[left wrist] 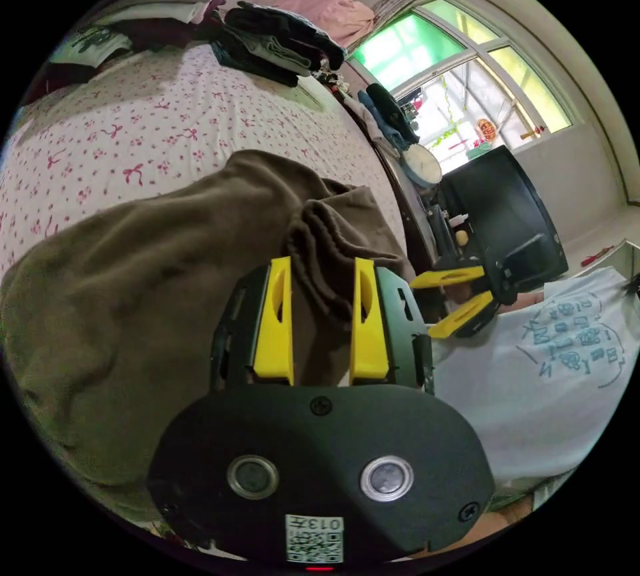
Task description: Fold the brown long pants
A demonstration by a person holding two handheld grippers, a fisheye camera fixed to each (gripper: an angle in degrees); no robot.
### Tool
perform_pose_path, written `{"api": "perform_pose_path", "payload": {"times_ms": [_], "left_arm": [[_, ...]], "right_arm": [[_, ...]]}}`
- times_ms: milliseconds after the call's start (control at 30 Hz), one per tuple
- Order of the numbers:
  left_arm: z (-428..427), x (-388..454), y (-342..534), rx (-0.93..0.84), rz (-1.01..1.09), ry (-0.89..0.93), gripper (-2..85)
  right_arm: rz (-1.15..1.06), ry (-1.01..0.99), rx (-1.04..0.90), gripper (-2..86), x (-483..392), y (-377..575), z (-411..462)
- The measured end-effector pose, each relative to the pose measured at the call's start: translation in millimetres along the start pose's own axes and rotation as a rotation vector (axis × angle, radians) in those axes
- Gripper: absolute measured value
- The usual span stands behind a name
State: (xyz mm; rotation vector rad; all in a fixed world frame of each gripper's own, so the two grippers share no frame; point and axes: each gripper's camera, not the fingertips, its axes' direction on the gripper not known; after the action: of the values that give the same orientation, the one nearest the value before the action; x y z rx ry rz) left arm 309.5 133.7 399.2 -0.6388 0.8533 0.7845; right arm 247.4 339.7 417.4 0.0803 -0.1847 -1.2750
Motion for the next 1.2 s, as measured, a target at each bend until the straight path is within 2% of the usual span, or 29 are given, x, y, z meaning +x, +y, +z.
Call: {"api": "perform_pose_path", "payload": {"times_ms": [133,200,300,400,533,767,867,1000,1100,1200], "left_arm": [[-9,5,25,0.086,-0.086,0.033,15.5],[-9,5,31,0.072,-0.123,0.012,17.1],[5,9,33,0.005,-0.169,-0.006,18.9],[23,16,34,-0.041,-0.207,-0.043,18.9],[36,21,33,-0.119,-0.238,-0.239,12.2],[27,14,49,-0.110,-0.271,-0.162,8.0],[22,23,54,-0.076,-0.233,-0.177,7.7],[0,29,71,0.015,-0.218,-0.282,7.7],[11,7,85,-0.018,-0.278,-0.190,8.3],[4,10,96,0.021,-0.298,-0.202,9.8]], "right_arm": [[-0.132,-0.058,0.075,8.4,5,-24,-34],[-0.167,-0.024,0.014,6.7,6,-33,-31],[-0.036,0.141,0.077,4.3,37,-44,-36],[0.030,0.277,0.002,6.4,88,-60,-28],[0.016,0.134,-0.093,7.0,155,-94,-12],[-0.120,-0.049,-0.286,6.4,217,-130,15],[-0.113,-0.064,-0.272,3.8,228,-141,4],[-0.084,-0.029,-0.092,3.3,237,-153,-25],[-0.016,-0.040,-0.166,3.9,256,-158,-11],[0.123,-0.063,-0.080,4.2,287,-148,-42]]}}
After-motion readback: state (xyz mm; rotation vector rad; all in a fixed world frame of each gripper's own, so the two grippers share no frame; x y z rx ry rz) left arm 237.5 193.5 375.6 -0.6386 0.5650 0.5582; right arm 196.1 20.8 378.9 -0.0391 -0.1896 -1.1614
